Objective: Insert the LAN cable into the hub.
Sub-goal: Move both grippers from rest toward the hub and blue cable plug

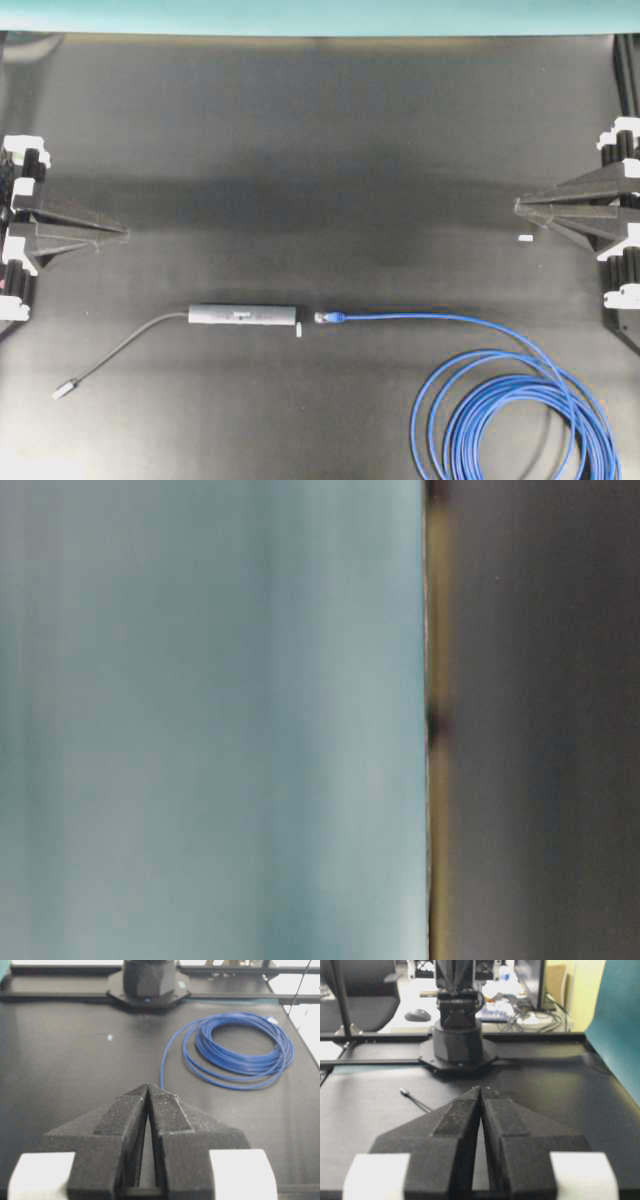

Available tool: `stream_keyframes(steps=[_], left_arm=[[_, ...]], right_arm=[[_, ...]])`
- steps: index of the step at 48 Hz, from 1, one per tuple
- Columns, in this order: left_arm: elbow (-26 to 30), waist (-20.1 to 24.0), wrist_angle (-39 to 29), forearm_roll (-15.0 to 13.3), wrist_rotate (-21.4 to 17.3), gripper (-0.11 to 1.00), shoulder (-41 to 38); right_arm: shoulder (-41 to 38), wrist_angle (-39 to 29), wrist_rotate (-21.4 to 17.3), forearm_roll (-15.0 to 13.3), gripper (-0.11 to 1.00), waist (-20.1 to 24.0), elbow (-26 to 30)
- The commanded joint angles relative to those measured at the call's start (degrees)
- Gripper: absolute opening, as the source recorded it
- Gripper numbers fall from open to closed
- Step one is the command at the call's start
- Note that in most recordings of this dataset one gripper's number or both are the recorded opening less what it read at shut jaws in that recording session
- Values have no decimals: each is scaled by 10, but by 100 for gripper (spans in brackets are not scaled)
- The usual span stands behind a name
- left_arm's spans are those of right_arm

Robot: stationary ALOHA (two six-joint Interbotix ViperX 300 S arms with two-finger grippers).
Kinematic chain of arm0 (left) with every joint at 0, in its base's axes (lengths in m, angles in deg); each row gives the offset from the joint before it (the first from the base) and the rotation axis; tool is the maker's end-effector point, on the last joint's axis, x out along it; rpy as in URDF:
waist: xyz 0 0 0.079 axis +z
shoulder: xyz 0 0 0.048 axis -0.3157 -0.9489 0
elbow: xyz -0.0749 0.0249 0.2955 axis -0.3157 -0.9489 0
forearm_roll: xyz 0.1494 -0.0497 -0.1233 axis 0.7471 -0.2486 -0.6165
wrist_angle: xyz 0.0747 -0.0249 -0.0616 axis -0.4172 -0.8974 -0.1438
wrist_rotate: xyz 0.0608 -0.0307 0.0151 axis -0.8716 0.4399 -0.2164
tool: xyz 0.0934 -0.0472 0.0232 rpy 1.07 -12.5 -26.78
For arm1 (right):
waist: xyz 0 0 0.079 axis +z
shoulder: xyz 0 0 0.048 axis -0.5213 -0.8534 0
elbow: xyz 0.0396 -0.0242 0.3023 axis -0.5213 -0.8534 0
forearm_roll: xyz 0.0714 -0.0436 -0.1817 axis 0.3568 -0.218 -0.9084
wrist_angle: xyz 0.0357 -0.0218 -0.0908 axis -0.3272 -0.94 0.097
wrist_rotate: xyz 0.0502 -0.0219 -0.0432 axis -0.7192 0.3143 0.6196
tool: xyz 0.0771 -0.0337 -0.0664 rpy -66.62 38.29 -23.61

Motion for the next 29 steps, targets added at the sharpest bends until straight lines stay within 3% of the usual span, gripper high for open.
stream_keyframes(steps=[1,5,17,29], left_arm=[[4,6,14,24,3,6,-23],[4,7,23,24,4,0,-45],[7,-2,77,24,9,0,-98],[5,1,115,24,63,2,-170]], right_arm=[[-12,1,3,2,3,-11,3],[-28,-28,-2,10,1,-11,7],[-93,-103,-5,12,0,-11,35],[-171,-119,-16,28,0,2,46]])
